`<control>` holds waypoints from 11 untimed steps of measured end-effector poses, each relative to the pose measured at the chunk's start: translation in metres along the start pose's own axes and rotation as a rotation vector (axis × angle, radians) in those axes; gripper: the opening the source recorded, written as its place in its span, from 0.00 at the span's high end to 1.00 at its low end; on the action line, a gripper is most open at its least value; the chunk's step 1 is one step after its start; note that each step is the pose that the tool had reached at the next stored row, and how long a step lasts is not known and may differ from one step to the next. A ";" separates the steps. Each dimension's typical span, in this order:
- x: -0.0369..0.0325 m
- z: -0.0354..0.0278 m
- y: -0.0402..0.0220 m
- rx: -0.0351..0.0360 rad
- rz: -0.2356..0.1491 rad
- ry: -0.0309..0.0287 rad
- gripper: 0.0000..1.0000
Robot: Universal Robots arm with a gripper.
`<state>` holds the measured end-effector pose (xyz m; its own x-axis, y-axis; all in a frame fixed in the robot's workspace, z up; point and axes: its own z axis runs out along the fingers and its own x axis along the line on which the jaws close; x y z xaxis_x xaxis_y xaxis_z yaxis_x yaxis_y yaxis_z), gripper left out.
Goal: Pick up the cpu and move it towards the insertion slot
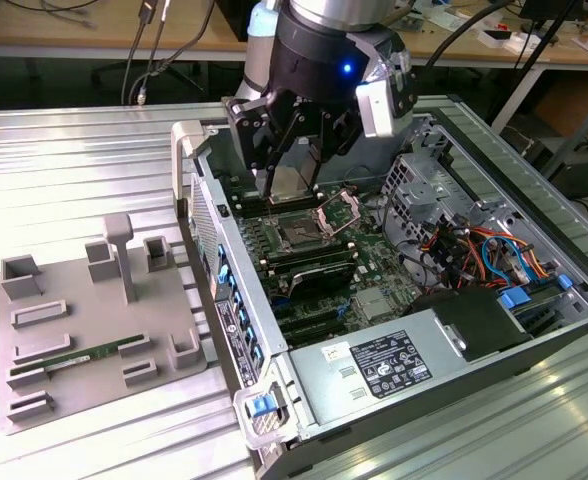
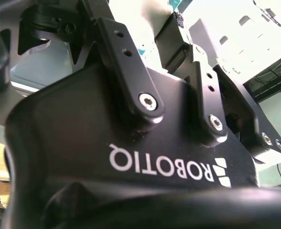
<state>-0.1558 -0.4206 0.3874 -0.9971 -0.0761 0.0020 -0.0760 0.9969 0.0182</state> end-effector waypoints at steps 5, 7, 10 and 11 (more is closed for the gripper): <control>-0.0064 0.0006 -0.0004 -0.0302 0.000 -0.0022 0.45; -0.0074 0.0011 -0.0005 -0.0574 0.001 -0.0044 0.45; -0.0125 0.0037 -0.0009 -0.0621 0.006 -0.0049 0.45; -0.0146 0.0045 -0.0010 -0.0620 0.007 -0.0049 0.45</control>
<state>-0.1411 -0.4204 0.3829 -0.9976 -0.0693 -0.0025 -0.0692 0.9944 0.0801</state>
